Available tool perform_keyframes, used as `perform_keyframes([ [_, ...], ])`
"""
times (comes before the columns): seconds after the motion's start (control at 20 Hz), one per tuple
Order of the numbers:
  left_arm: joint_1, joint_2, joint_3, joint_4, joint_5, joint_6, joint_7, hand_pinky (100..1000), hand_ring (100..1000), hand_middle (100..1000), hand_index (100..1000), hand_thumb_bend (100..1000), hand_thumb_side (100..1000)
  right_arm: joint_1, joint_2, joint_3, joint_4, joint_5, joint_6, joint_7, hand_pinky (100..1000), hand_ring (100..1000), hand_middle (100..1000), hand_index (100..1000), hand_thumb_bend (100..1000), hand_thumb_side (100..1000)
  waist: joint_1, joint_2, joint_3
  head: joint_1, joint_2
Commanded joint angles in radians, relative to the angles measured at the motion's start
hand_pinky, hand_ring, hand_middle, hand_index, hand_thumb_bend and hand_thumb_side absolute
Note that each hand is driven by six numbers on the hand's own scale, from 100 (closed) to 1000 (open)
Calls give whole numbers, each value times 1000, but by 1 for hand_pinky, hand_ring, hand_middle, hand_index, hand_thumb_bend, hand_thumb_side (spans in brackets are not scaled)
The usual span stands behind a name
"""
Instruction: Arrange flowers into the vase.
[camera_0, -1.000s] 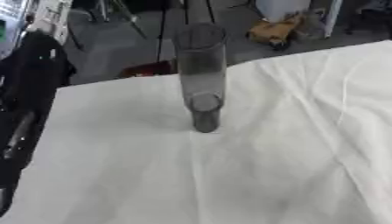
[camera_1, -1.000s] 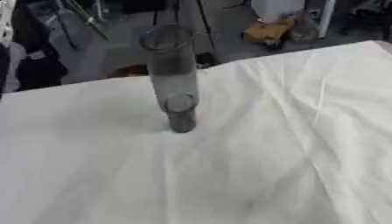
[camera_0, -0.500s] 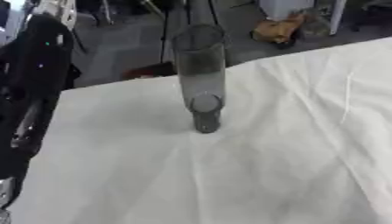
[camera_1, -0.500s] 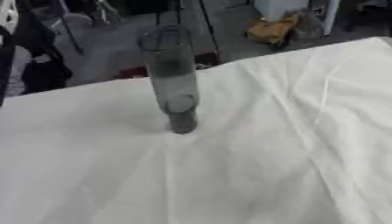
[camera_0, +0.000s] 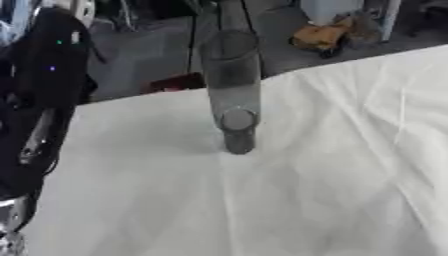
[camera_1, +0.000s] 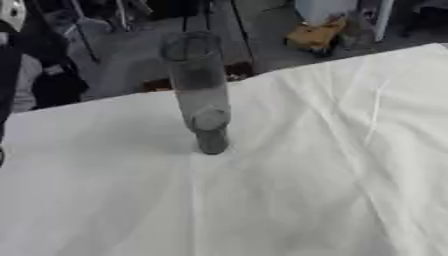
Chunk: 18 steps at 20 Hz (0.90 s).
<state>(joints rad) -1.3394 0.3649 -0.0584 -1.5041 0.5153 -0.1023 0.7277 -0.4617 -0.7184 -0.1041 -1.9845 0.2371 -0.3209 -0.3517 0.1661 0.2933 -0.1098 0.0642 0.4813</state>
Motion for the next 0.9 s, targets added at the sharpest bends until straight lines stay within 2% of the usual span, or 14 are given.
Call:
perform_keyframes([
  [0.05,-30,4,1,-20,10,-12,-1,100,100,100,100,100,651,-21,-29,-3,-16,-16,-3,5,837,1000,795,811,100,1000,-8,-14,-4,7,-14],
  [0.45,-30,-8,-13,-20,10,-25,-8,100,100,100,100,100,652,-44,-22,4,-16,-28,-3,17,837,1000,794,811,100,1000,1,-4,-16,13,-21],
  [0.9,-17,-9,-24,-8,-41,-83,-69,100,100,100,100,100,652,-54,-22,4,-16,-32,-5,20,836,1000,794,808,100,1000,7,14,-29,12,-41],
])
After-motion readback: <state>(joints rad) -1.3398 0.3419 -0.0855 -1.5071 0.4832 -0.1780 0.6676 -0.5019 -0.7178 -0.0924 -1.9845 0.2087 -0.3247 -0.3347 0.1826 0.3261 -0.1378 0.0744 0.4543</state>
